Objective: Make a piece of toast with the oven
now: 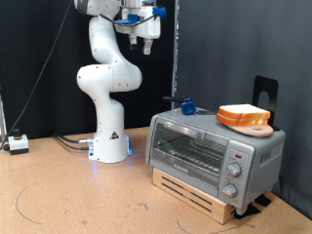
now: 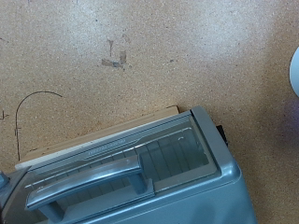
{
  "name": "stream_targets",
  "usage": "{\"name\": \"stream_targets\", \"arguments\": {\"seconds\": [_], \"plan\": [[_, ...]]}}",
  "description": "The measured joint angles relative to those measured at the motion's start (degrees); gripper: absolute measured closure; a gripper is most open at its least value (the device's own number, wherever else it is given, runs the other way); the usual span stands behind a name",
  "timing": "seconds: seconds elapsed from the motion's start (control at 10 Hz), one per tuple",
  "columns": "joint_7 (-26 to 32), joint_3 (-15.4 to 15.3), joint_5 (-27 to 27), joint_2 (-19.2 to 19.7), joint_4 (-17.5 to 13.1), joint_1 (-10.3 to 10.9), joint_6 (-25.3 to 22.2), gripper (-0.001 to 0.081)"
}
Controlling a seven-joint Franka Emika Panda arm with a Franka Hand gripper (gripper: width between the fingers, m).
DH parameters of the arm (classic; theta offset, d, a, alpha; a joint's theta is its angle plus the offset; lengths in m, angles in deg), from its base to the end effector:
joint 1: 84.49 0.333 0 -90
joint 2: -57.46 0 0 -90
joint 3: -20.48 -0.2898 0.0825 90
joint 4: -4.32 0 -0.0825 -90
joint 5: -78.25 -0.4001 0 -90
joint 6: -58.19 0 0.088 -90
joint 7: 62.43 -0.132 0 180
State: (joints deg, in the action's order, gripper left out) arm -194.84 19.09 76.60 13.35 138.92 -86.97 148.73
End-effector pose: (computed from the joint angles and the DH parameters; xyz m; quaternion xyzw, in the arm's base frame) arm 0.3465 -0.0016 0.5456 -0.3915 0.9202 0.0053 0.0028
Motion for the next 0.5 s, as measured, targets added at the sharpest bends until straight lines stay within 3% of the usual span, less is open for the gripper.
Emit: {"name": "stream_targets", "arguments": {"seconds": [0.2,0.5], "plan": [[7.49,-0.03,-0.05,-0.38,0.01,1.11,1.39,-0.0003],[26.13,0.94,2.51,-0.71,0.23,4.54,0.38,-0.0003]]}}
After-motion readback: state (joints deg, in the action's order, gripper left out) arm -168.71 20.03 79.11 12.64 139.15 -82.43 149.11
